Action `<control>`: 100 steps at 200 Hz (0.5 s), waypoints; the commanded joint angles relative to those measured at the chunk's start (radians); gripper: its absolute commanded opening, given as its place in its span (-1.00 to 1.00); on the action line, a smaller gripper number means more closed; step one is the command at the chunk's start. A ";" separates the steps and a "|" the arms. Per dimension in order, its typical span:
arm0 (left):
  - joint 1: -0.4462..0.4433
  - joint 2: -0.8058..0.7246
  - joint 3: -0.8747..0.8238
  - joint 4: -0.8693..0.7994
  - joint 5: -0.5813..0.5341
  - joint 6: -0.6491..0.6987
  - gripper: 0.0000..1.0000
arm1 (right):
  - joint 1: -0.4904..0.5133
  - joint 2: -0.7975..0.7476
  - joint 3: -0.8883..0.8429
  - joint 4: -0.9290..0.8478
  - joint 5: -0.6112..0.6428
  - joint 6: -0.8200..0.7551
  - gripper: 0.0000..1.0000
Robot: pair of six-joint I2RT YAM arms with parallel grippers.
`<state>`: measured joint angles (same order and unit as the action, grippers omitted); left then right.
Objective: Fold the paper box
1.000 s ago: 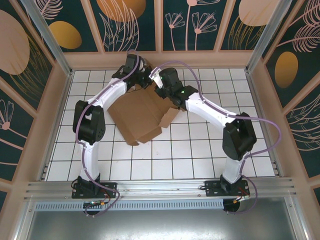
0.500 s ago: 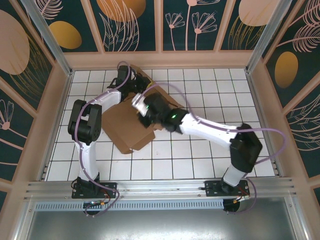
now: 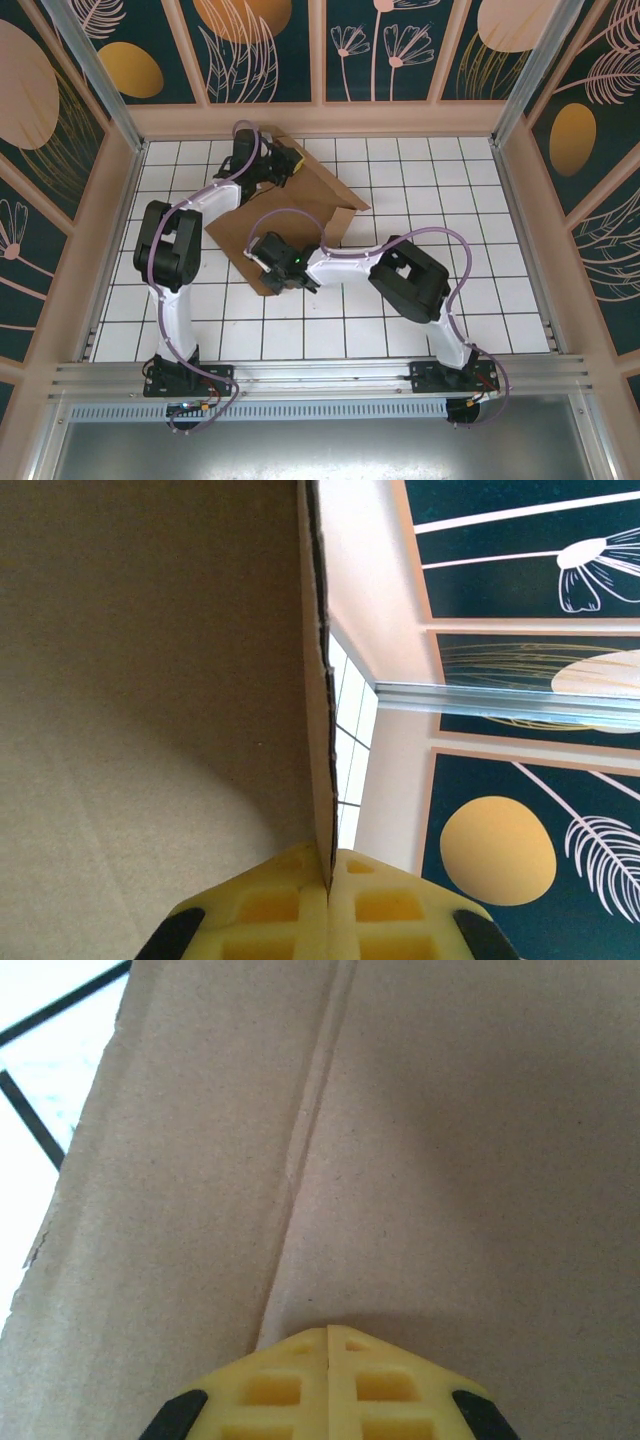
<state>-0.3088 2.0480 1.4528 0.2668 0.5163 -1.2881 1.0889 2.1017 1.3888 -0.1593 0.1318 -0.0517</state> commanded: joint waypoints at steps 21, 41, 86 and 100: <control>0.035 -0.075 -0.064 0.074 -0.018 -0.010 -1.00 | -0.086 -0.020 -0.077 -0.074 0.004 0.026 -1.00; 0.045 -0.084 -0.083 0.099 -0.024 -0.020 -1.00 | -0.122 -0.048 -0.135 -0.101 0.024 0.028 -1.00; 0.050 -0.124 -0.119 0.102 -0.087 -0.013 -1.00 | -0.193 -0.104 -0.213 -0.149 0.092 0.034 -1.00; 0.050 -0.143 -0.130 0.077 -0.133 -0.001 -1.00 | -0.207 -0.112 -0.227 -0.166 0.119 0.016 -1.00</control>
<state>-0.2626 1.9648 1.3472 0.3428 0.4576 -1.3113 0.9138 1.9915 1.2255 -0.1539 0.1623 -0.0376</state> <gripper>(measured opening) 0.050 0.050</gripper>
